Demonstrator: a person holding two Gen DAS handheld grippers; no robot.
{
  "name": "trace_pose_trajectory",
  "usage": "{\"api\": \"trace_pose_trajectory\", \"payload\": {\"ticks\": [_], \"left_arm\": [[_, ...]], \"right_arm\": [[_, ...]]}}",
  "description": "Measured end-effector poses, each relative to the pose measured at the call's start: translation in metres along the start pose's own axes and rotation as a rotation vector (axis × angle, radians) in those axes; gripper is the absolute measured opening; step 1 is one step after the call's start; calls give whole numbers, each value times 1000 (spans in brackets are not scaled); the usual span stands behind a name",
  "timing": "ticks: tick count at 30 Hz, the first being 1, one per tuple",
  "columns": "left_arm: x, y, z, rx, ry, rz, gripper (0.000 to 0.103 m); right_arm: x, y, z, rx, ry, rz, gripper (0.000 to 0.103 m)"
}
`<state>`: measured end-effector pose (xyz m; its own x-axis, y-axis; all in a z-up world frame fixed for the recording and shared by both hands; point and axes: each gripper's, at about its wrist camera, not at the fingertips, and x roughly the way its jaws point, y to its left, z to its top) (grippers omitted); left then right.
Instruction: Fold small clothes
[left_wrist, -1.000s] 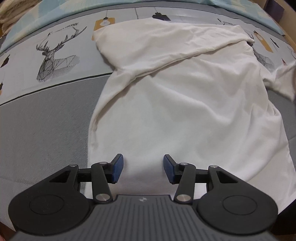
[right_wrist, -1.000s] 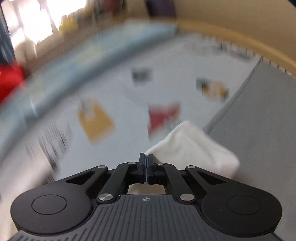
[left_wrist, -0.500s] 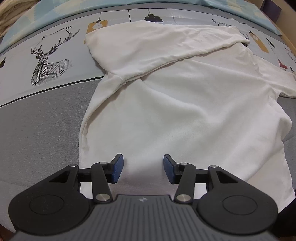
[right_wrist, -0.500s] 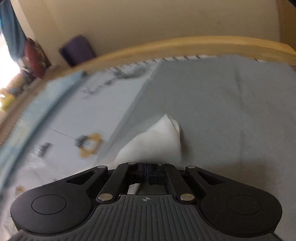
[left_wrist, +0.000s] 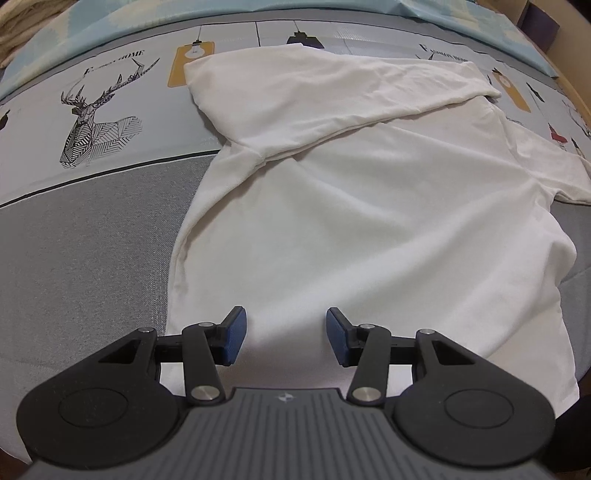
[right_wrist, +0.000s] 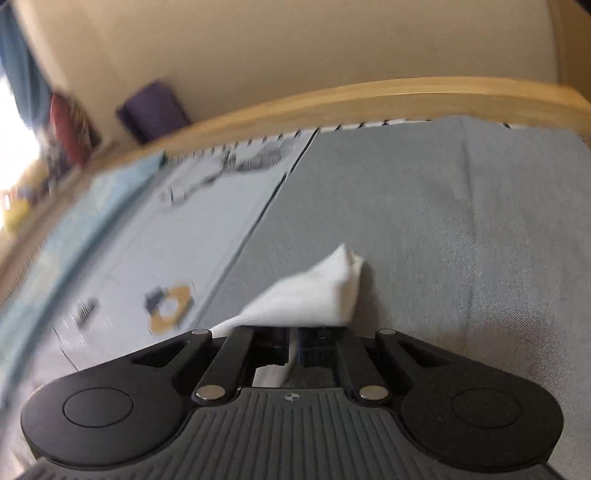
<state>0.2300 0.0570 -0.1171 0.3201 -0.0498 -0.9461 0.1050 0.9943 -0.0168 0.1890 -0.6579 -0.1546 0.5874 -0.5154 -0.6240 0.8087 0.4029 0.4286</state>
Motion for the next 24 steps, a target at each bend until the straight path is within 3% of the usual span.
{"api": "trace_pose_trajectory", "payload": {"ticks": [3, 6, 11, 15, 20, 23, 24], "left_arm": [[-1, -4, -1, 9, -1, -5, 53], [-1, -5, 0, 10, -5, -8, 53], [0, -10, 1, 14, -7, -13, 53], [0, -11, 1, 19, -2, -13, 53], [-1, -9, 1, 13, -5, -10, 53], [-1, -9, 1, 12, -7, -14, 53], [-1, -9, 1, 11, -10, -17, 53]], "right_arm": [[-18, -5, 10, 29, -118, -83, 6], [-26, -9, 19, 69, -154, -1, 6], [-16, -5, 17, 78, -41, 115, 7], [11, -1, 5, 73, 132, 80, 27], [12, 18, -4, -26, 111, 16, 26], [18, 22, -5, -61, 112, 0, 1], [18, 22, -7, -78, 115, -32, 0]]}}
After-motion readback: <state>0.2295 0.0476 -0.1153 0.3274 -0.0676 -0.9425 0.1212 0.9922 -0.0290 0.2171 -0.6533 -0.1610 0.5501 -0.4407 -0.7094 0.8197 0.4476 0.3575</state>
